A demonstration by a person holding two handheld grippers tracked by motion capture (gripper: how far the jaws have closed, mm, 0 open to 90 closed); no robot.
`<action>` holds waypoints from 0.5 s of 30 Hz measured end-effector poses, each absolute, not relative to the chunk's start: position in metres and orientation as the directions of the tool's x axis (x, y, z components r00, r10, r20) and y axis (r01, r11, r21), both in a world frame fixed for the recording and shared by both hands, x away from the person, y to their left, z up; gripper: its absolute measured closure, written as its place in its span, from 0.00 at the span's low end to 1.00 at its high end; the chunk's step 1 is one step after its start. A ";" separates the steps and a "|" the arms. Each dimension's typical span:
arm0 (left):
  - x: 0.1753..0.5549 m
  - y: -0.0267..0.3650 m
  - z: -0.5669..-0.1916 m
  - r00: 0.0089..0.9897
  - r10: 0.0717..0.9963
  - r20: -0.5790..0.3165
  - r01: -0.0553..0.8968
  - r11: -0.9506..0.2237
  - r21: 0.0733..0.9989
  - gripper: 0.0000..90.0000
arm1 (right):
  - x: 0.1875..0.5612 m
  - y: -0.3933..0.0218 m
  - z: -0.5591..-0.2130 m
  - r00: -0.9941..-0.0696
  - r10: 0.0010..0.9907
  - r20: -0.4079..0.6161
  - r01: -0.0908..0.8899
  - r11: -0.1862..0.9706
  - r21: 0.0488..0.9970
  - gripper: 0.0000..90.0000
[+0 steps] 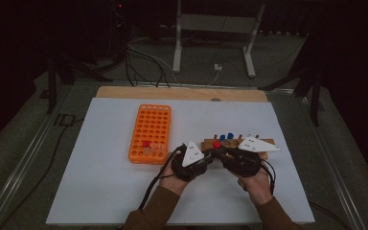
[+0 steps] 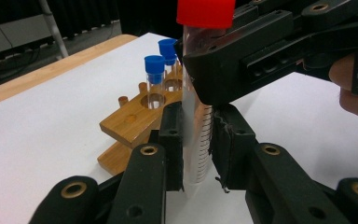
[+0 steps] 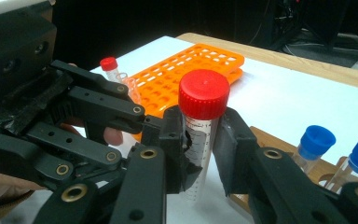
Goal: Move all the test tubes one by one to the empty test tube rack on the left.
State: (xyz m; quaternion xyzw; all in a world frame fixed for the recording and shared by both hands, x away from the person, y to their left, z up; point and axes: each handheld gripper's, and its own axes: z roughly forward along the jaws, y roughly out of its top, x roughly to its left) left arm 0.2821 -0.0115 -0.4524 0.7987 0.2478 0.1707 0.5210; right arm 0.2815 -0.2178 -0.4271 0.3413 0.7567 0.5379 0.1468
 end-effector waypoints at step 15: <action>0.287 0.010 -0.449 0.775 0.631 -0.009 0.249 -0.292 0.923 0.84 | 0.286 -0.237 -0.419 -0.695 0.698 0.173 0.347 0.115 0.931 0.38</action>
